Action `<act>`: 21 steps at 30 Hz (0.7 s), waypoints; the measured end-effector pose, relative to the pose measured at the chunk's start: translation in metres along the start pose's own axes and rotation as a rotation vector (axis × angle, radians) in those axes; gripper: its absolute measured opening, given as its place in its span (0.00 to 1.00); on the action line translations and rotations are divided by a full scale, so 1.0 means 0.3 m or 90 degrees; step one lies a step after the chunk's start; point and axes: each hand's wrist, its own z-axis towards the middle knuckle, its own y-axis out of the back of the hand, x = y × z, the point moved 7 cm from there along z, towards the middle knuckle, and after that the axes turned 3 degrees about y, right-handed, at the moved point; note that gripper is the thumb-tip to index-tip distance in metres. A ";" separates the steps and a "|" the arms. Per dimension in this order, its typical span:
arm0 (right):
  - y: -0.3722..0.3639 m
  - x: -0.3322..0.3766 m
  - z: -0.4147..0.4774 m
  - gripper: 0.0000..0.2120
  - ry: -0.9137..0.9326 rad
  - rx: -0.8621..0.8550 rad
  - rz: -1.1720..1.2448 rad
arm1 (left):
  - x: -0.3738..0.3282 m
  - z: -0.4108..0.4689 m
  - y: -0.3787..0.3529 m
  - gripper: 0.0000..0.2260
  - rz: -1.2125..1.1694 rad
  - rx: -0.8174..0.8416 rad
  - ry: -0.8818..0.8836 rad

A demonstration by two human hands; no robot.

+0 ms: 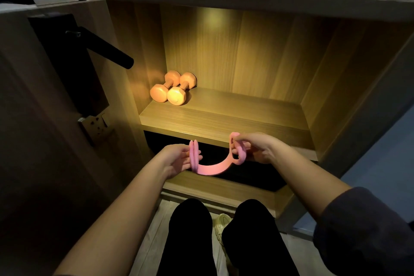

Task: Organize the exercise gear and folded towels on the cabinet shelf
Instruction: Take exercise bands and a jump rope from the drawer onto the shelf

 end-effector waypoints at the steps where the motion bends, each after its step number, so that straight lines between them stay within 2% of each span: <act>1: -0.027 -0.005 -0.003 0.07 0.005 0.021 -0.005 | 0.002 0.000 -0.015 0.11 -0.006 0.000 -0.007; 8: -0.140 -0.018 -0.021 0.07 0.028 0.075 -0.028 | 0.015 0.001 -0.077 0.06 -0.063 -0.042 -0.053; 16: -0.156 -0.021 -0.014 0.02 0.048 0.036 -0.046 | 0.009 -0.016 -0.106 0.07 -0.059 -0.037 -0.064; 21: -0.162 -0.017 -0.020 0.06 0.056 0.026 -0.029 | 0.022 -0.011 -0.118 0.08 -0.056 -0.035 -0.061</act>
